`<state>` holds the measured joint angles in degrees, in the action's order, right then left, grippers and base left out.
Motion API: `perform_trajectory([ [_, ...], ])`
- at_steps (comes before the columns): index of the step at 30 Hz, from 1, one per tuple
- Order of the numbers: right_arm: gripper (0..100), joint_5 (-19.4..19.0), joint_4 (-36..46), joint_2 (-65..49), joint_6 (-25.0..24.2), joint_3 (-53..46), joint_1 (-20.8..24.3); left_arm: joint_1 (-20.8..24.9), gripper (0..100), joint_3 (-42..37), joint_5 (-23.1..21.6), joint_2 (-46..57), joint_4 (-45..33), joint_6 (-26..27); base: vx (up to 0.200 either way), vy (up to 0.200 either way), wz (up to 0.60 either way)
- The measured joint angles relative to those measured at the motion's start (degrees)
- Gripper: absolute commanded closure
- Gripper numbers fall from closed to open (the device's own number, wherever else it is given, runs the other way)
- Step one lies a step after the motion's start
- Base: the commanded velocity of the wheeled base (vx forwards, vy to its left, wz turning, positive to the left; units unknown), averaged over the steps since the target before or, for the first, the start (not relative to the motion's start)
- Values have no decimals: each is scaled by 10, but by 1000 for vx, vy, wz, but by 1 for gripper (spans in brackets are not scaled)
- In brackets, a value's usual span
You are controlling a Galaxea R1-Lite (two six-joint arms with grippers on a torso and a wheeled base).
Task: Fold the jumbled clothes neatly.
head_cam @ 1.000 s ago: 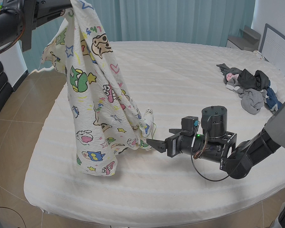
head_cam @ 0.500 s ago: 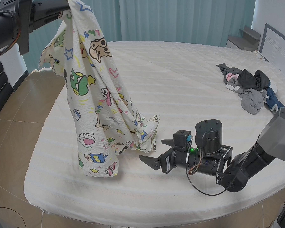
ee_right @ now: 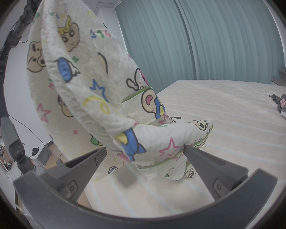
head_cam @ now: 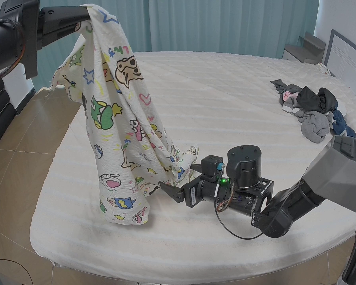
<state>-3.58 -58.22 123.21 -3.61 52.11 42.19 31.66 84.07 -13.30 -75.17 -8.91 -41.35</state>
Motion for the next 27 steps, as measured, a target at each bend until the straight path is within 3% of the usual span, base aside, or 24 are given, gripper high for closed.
perform_trajectory([
  [2,0,6,0,8,0,8,-2,1,100,-3,0,1,0,-1,0,0,0],
  [3,100,8,0,11,1,11,-4,2,100,-4,0,1,0,-1,0,0,0],
  [21,100,9,-5,-3,3,-2,-39,-2,100,-16,4,3,1,5,0,0,0],
  [27,100,20,-2,-31,3,22,-66,-53,100,-21,7,-11,8,55,0,0,0],
])
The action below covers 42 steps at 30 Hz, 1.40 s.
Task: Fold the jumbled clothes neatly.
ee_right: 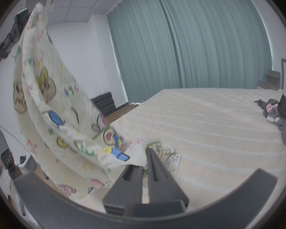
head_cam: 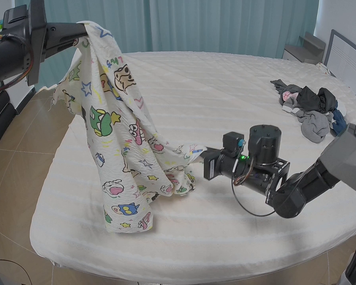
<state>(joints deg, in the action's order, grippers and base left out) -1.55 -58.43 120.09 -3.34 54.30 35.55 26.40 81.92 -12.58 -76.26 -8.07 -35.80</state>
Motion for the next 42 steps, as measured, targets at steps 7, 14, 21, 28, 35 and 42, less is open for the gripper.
perform_trajectory([
  [7,100,7,32,-43,0,72,-43,-68,100,49,36,-61,47,38,0,0,0],
  [14,100,13,44,-76,0,148,-75,-90,100,131,54,-118,72,68,0,0,0],
  [21,100,44,40,-81,-2,262,-94,-92,100,250,92,-184,109,105,0,0,0],
  [28,100,58,11,-90,-3,310,-107,-91,100,310,139,-244,223,139,0,0,0],
  [35,100,60,2,-122,-3,318,-113,-91,100,285,146,-267,260,153,0,0,0],
  [42,100,53,-3,-146,-3,278,-119,-99,100,172,144,-259,312,160,0,0,0],
])
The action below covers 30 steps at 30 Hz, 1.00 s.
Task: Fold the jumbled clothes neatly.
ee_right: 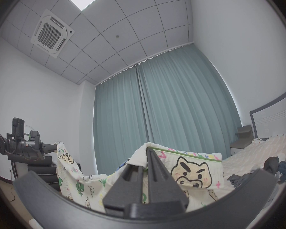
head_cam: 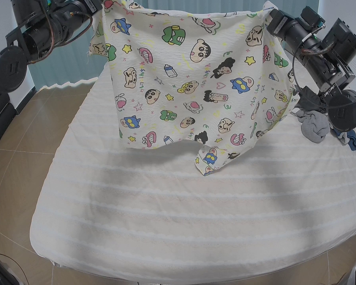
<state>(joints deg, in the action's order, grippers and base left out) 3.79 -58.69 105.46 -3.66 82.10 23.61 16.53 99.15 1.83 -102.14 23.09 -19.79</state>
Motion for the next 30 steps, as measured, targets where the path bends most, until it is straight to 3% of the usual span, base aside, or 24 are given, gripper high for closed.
perform_trajectory([
  [8,100,-24,0,-40,-1,-141,-1,-31,100,-139,-4,25,115,18,0,0,0],
  [14,100,-34,4,-79,-1,-221,-1,-46,100,-242,-18,66,141,22,0,0,0],
  [22,100,-66,49,-148,-2,-310,-1,-52,100,-363,-53,144,111,23,0,0,0],
  [30,100,-124,124,-217,-5,-444,1,-53,100,-475,-91,224,23,23,0,0,0],
])
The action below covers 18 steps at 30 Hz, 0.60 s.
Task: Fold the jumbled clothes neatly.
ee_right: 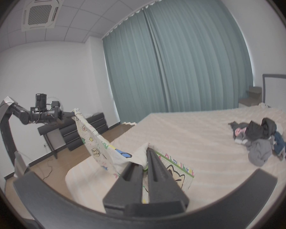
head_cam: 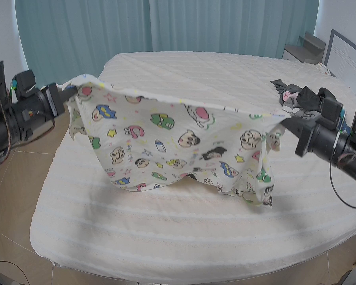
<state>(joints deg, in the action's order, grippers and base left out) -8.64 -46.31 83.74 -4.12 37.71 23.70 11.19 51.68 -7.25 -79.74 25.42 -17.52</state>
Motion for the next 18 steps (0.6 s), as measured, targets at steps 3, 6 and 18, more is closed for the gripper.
perform_trajectory([
  [3,100,-23,10,-19,-9,-49,1,0,100,-49,-20,31,-42,0,0,0,0],
  [6,100,-42,20,-31,-15,-85,1,0,100,-90,-33,53,-75,1,0,0,0],
  [18,100,-131,158,-31,-25,-189,3,0,100,-232,-75,61,-147,1,0,0,0],
])
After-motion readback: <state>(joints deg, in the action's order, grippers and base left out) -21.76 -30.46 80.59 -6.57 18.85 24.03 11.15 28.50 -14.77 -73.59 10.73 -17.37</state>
